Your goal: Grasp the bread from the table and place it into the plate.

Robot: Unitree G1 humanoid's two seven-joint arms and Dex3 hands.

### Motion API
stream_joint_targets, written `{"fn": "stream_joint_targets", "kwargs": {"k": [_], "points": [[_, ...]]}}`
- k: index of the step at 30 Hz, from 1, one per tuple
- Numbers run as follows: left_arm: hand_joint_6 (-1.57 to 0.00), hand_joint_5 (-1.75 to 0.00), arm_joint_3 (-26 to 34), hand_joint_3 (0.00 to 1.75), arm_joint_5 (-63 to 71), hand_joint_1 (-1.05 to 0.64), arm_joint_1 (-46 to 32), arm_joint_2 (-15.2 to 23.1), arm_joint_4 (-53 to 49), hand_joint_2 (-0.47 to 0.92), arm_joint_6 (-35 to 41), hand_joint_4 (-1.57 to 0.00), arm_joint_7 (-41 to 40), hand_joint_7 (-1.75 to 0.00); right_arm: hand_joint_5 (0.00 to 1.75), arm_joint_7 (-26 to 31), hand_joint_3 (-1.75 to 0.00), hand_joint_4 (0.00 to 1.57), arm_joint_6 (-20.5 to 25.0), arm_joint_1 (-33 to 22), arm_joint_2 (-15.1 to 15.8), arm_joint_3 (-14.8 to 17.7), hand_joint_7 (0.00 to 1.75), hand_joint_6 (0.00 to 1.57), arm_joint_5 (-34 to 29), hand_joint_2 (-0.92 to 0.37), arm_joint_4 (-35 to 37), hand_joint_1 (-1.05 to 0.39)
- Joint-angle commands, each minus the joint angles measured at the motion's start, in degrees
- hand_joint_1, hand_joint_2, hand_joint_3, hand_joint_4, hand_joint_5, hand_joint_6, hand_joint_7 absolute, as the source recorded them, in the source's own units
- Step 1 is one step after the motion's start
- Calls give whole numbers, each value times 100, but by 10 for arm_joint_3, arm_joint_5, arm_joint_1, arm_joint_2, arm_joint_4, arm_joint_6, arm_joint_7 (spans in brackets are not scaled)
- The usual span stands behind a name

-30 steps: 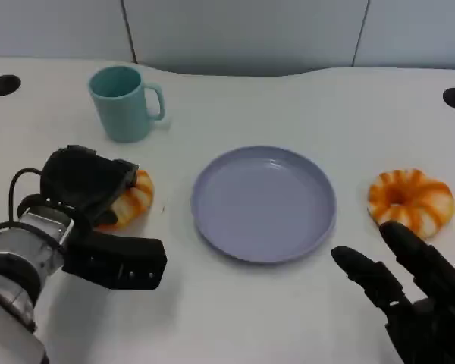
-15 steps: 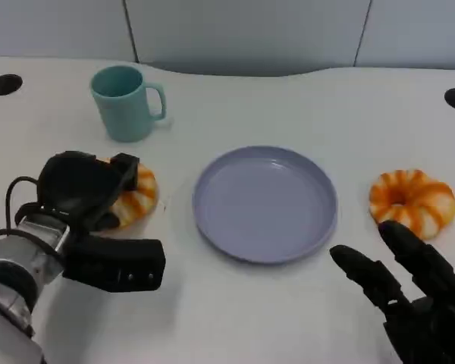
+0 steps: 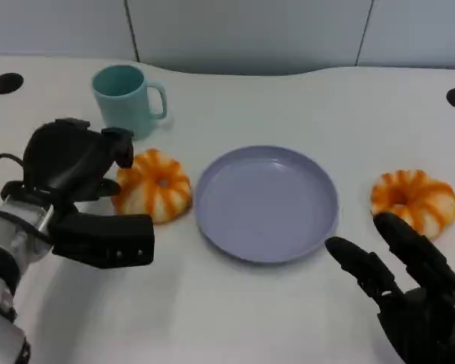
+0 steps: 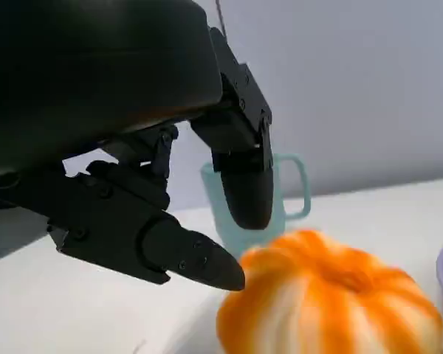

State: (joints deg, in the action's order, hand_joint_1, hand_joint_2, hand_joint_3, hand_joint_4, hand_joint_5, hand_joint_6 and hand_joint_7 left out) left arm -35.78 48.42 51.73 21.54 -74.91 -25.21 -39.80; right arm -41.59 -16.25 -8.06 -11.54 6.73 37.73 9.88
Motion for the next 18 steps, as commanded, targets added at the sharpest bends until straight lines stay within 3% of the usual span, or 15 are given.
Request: {"fn": "stream_joint_targets", "kwargs": {"k": [1, 5, 12, 14, 16, 18], "points": [[-122, -50, 5, 0, -2, -12, 17, 20, 19, 72, -30, -113, -18, -5, 42, -1, -6, 60, -3, 7, 2, 8, 1, 75, 2, -92, 4, -59], [-127, -19, 5, 0, 0, -9, 20, 27, 32, 68, -40, -128, -25, -1, 42, -1, -6, 60, -3, 9, 0, 8, 1, 75, 2, -92, 6, -59], [-128, -14, 15, 0, -5, 0, 21, 31, 53, 65, -55, -137, -17, -1, 42, -6, -6, 60, -7, 15, -2, 10, 1, 75, 4, -92, 16, -58], [-125, -11, 16, 0, -7, -3, 19, 30, 55, 65, -51, -134, 1, 0, 41, -6, -7, 60, -8, 13, -2, 9, 0, 75, 3, -92, 15, -58], [-111, -3, 18, 1, -9, -7, 18, 31, 58, 67, -50, -116, 20, 0, 41, -8, -7, 59, -6, 12, 0, 10, 0, 74, 5, -92, 14, -58], [-109, -1, 23, 1, -15, -8, 13, 32, 71, 68, -43, -113, 56, 0, 41, -10, -7, 59, -4, 11, 1, 10, 0, 74, 6, -92, 13, -58]]}}
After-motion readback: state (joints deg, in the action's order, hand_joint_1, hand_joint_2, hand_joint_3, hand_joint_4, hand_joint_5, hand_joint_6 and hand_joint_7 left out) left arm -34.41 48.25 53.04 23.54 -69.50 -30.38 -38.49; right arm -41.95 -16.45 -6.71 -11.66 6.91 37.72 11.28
